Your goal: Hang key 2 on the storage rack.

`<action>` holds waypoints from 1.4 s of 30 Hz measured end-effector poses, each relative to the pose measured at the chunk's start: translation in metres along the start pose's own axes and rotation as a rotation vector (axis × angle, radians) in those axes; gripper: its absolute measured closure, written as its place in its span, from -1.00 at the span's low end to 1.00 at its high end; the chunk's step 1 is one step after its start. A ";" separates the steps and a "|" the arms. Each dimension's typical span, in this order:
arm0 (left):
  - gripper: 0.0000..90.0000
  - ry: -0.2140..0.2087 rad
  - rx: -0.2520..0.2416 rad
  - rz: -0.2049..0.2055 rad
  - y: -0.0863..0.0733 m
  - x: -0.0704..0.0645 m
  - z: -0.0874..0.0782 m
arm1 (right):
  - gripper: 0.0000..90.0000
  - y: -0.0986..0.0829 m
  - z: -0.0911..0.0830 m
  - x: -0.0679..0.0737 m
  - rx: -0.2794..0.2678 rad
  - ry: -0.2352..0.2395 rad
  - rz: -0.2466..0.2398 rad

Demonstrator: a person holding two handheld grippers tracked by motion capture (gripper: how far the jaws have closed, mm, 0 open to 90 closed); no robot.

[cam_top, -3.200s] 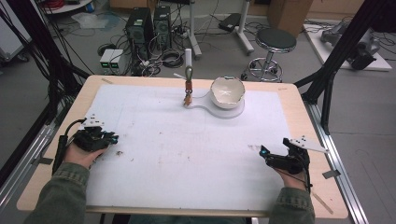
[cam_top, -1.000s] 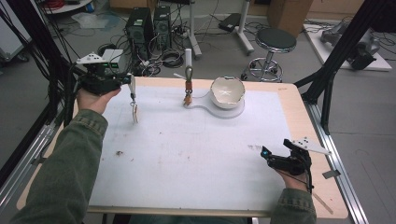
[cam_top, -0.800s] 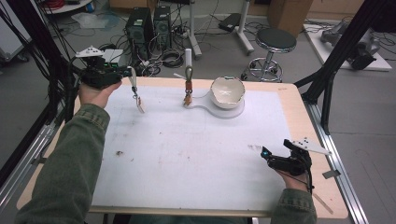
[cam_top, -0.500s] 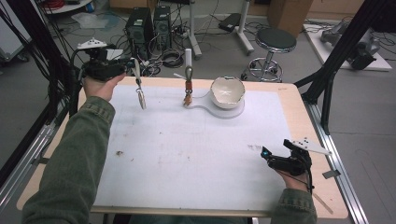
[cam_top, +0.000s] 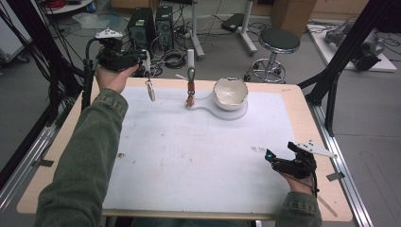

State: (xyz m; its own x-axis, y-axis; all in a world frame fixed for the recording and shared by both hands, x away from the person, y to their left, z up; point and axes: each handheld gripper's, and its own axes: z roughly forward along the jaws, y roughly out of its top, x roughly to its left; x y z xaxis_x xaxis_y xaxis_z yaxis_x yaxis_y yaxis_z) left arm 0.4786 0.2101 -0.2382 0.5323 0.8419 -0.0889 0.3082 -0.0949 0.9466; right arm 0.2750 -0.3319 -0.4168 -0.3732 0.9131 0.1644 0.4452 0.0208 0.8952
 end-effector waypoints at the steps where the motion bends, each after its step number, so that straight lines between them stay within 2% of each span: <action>1: 0.63 0.000 0.000 -0.003 0.001 -0.001 0.002 | -0.99 0.000 0.000 0.000 0.000 0.002 0.000; 8: 0.63 -0.014 -0.010 -0.026 0.002 -0.007 0.019 | -0.99 0.000 0.000 0.000 -0.002 0.008 0.003; 13: 0.63 -0.007 -0.019 -0.037 0.008 -0.011 0.028 | -0.99 -0.001 0.000 -0.001 0.000 0.008 0.009; 16: 0.63 -0.018 -0.034 -0.043 0.011 -0.013 0.032 | -0.99 -0.001 0.000 -0.002 0.001 0.009 0.012; 23: 0.63 0.009 -0.053 -0.055 0.015 -0.019 0.041 | -0.99 -0.001 -0.001 -0.003 -0.002 0.013 0.016; 29: 0.63 0.033 -0.061 -0.090 0.011 -0.028 0.056 | -0.99 -0.001 0.000 -0.003 -0.007 0.023 0.026; 35: 0.63 0.033 -0.083 -0.089 0.012 -0.036 0.062 | -0.99 -0.001 -0.001 -0.003 -0.011 0.023 0.032; 42: 0.63 0.033 -0.071 -0.085 0.012 -0.043 0.066 | -0.99 -0.002 0.000 -0.004 -0.010 0.021 0.029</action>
State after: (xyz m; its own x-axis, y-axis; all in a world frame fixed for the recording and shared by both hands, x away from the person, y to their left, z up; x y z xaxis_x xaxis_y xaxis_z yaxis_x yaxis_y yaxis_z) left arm 0.5115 0.1380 -0.2436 0.4804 0.8622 -0.1605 0.2934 0.0145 0.9559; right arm 0.2755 -0.3357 -0.4189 -0.3770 0.9047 0.1985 0.4481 -0.0094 0.8939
